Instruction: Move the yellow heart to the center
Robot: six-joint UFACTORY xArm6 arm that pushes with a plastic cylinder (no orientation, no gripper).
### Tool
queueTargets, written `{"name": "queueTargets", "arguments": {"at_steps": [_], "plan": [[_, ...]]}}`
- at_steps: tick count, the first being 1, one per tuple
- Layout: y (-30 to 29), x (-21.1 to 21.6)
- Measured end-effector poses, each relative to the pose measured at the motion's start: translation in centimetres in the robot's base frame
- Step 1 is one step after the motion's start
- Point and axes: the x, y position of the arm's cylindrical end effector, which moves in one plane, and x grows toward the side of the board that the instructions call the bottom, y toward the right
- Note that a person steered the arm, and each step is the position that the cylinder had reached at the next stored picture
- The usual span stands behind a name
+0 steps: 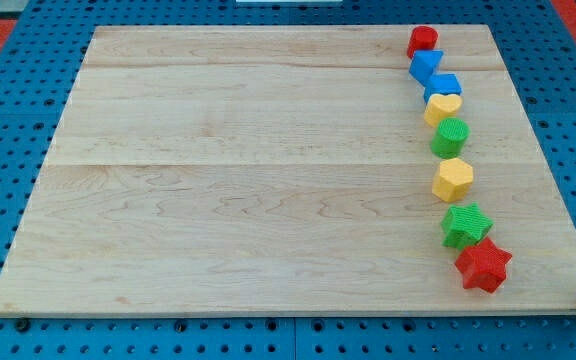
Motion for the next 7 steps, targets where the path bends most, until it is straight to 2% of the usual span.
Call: {"name": "queueTargets", "arguments": {"at_steps": [2,3,4,7], "plan": [[1.5,0.0],[4.1,-4.7],[4.4,-8.3],[0.6,-22.6]]}}
